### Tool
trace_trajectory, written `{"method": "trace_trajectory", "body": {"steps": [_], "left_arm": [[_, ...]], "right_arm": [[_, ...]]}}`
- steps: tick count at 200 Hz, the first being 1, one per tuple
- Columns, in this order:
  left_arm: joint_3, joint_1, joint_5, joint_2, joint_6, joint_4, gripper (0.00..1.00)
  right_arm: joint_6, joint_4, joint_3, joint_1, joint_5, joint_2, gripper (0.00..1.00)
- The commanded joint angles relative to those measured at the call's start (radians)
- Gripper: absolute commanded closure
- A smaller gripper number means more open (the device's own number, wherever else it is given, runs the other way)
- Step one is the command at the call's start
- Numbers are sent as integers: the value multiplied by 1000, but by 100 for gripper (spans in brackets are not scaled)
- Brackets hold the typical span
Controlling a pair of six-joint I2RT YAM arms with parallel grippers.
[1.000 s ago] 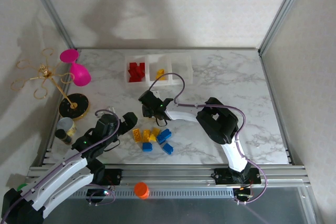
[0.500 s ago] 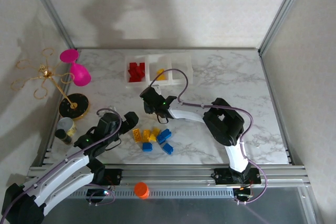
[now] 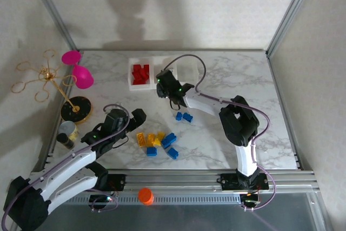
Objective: Sort the legos into containers by color
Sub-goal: Place the lego in the container, then pick up the lego from the bottom-center of the table.
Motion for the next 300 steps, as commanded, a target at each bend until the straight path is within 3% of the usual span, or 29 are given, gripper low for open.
{"method": "trace_trajectory", "body": {"steps": [1,55,106,136,211,261,300], "left_arm": [[55,-4,-28,51,36,67,0],[140,2,-57,172,65,105,0],[173,5,-51,213,66,106,0],[168,5,-44,184,60,85,0],[107,5,-57,-24,48,-106,0],[105,5,-109,-188,17,-297,0],[150,6,-152,-286,-32,-441,0]], "right_arm": [[-102,44,118,-33,25,78,66],[-185,25,371,-89,41,266,63],[-237,-35,533,-95,23,344,45],[-236,-24,441,-90,-33,253,41],[-166,-70,-9,-5,-140,-68,33],[-48,-113,-179,108,-226,-179,29],[41,-108,-224,217,-262,-176,29]]}}
